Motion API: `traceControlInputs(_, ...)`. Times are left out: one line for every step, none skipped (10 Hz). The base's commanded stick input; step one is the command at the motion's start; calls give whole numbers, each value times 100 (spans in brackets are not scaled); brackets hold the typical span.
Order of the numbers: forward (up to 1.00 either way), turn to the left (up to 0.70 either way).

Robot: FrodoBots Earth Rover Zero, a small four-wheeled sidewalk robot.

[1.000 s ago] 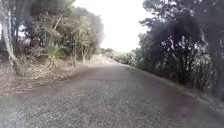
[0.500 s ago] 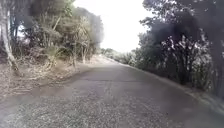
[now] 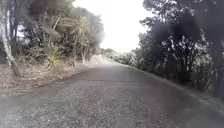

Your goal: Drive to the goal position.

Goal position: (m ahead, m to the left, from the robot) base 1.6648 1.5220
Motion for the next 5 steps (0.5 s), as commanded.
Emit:
traceControlInputs(7, 0)
traceControlInputs(7, 0)
traceControlInputs(7, 0)
traceControlInputs(7, 0)
traceControlInputs(7, 0)
